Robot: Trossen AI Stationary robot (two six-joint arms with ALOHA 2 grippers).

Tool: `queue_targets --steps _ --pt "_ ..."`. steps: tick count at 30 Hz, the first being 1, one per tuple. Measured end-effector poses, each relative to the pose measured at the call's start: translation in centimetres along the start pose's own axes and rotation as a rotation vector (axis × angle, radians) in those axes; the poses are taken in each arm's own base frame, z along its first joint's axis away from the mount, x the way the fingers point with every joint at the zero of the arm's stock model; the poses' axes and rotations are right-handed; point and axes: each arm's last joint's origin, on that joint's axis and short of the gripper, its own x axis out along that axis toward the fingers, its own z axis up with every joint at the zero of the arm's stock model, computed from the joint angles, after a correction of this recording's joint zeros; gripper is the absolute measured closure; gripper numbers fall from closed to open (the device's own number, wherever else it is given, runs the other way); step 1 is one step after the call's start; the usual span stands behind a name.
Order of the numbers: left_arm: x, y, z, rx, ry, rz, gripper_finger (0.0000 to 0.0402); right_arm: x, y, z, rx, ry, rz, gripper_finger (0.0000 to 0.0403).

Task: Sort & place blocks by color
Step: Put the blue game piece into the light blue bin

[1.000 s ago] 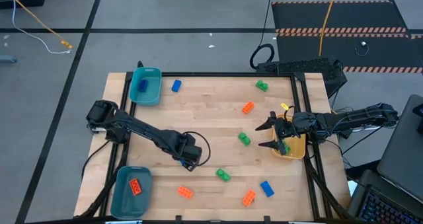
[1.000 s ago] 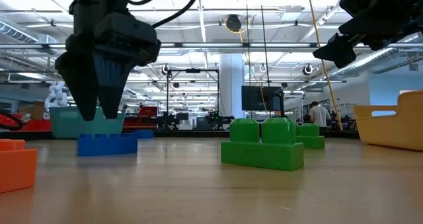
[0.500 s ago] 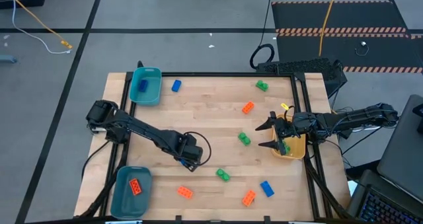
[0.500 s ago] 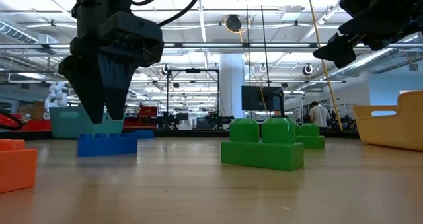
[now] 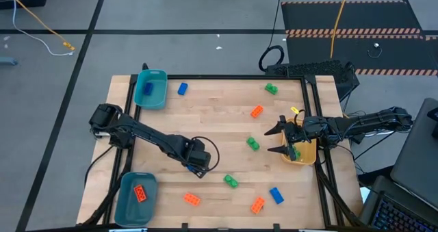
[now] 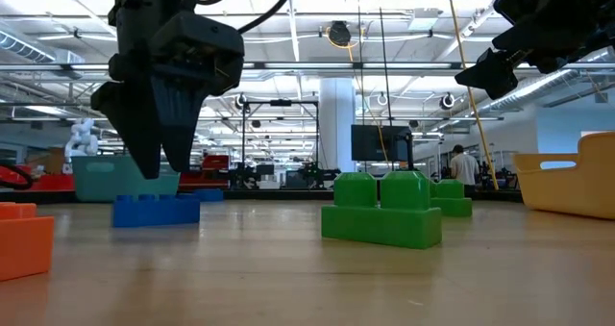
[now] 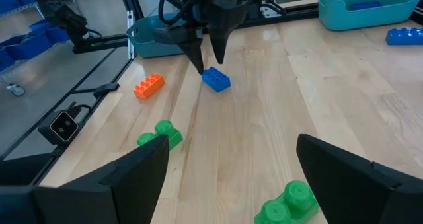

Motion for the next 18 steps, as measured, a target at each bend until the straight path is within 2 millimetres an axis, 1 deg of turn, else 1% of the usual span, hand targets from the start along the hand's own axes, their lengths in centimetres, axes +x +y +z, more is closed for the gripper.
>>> queue_targets --steps 6,9,16,18 --pt "0.1 0.0 0.0 0.002 -0.013 0.007 0.0156 0.0 0.0 0.0 0.0 0.001 0.0 0.0078" --pt "0.9 -0.3 -0.3 0.011 -0.004 0.023 0.0156 0.0 0.0 0.0 0.0 0.003 -0.001 0.0078" --pt "3.6 -0.8 -0.6 0.043 0.038 0.06 0.0156 0.0 0.0 -0.1 0.001 0.009 -0.002 0.0078" --pt "3.8 -0.8 -0.6 0.042 0.04 0.066 0.0156 0.0 0.0 -0.1 0.0 0.009 -0.002 0.0078"
